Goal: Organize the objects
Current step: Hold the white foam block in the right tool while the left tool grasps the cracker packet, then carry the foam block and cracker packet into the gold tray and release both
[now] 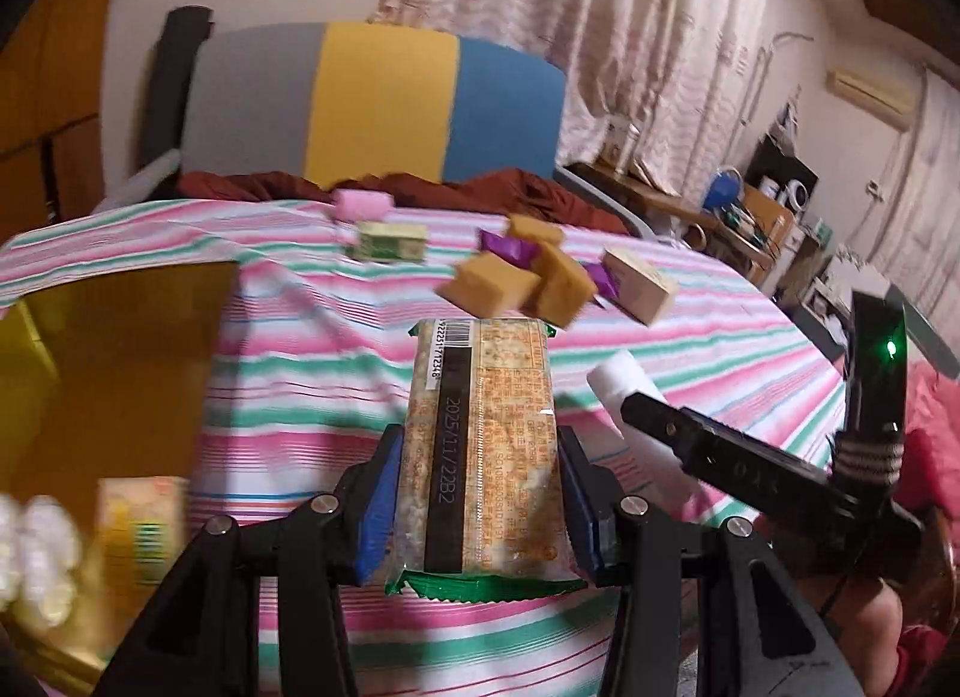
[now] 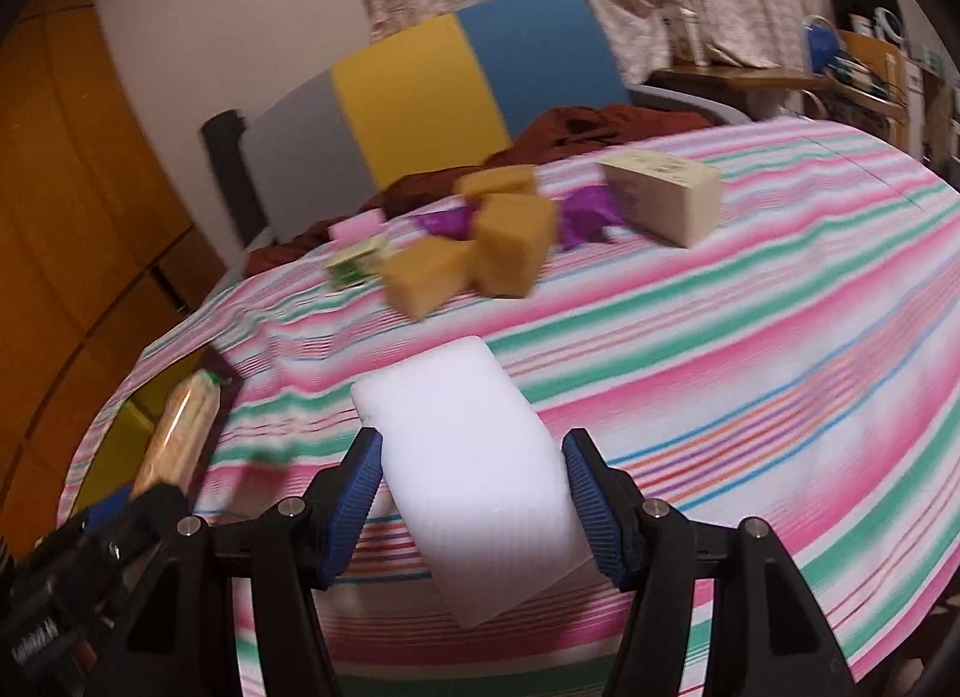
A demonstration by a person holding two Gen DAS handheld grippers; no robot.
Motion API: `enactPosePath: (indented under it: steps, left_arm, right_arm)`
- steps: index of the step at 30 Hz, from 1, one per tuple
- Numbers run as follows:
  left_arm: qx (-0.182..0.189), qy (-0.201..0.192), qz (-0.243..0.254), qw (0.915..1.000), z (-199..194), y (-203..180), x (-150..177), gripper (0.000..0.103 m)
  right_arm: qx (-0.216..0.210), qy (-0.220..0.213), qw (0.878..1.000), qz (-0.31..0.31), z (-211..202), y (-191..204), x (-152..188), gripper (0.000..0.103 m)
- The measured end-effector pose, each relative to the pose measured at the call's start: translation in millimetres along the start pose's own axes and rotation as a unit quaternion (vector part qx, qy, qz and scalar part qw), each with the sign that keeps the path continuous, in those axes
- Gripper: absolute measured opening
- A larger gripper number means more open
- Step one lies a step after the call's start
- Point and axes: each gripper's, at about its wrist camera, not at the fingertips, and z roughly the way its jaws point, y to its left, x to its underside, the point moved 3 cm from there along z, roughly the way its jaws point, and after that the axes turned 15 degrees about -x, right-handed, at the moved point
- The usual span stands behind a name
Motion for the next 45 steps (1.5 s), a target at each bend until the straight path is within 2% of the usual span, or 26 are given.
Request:
enactPosePath:
  steps: [9, 13, 17, 23, 29, 35, 37, 38, 41, 43, 45]
  left_arm:
    - [-0.056, -0.002, -0.047, 0.9974, -12.3, 84.6, -14.0, 0.049]
    - [-0.079, 0.023, -0.075, 0.9938, -5.5, 127.7, -15.2, 0.049]
    - [-0.109, 0.058, -0.1, 0.9873, 6.7, 172.1, -11.2, 0.049]
    - [-0.145, 0.105, -0.111, 0.9776, 27.2, 228.3, -6.8, 0.049]
    - [-0.198, 0.128, -0.103, 0.9664, 37.3, 273.9, -3.2, 0.049]
    - [-0.22, 0.137, -0.115, 0.9588, 38.4, 300.7, 3.7, 0.049]
    - [-0.236, 0.138, -0.118, 0.9548, 34.8, 308.7, 3.4, 0.055]
    - [-0.24, 0.138, -0.122, 0.9532, 31.4, 311.1, 2.8, 0.064]
    - [-0.222, 0.124, -0.165, 0.9531, 18.1, 321.0, -2.1, 0.074]
    - [-0.22, 0.109, -0.198, 0.949, 7.9, 325.6, -7.3, 0.075]
    - [-0.215, 0.09, -0.222, 0.9466, -4.0, 327.9, -14.0, 0.08]
  right_arm:
    - [-0.073, 0.016, 0.996, -0.039, 10.9, 72.7, 2.1, 0.062]
    - [-0.102, 0.028, 0.993, -0.053, 17.0, 103.1, 2.8, 0.062]
    - [-0.131, 0.04, 0.988, -0.075, 22.1, 135.0, 5.3, 0.062]
    - [-0.172, 0.068, 0.978, -0.097, 38.2, 179.2, 11.4, 0.062]
    - [-0.191, 0.081, 0.97, -0.124, 51.5, 212.5, 16.9, 0.062]
    - [-0.205, 0.101, 0.963, -0.14, 64.6, 236.2, 23.6, 0.062]
    - [-0.206, 0.107, 0.962, -0.142, 69.8, 243.4, 25.2, 0.063]
    - [-0.206, 0.11, 0.962, -0.141, 72.5, 245.3, 25.9, 0.063]
    - [-0.207, 0.123, 0.961, -0.139, 82.1, 252.7, 28.7, 0.063]
    - [-0.204, 0.135, 0.96, -0.138, 93.0, 259.0, 30.5, 0.063]
    - [-0.205, 0.148, 0.958, -0.132, 104.4, 266.6, 32.0, 0.063]
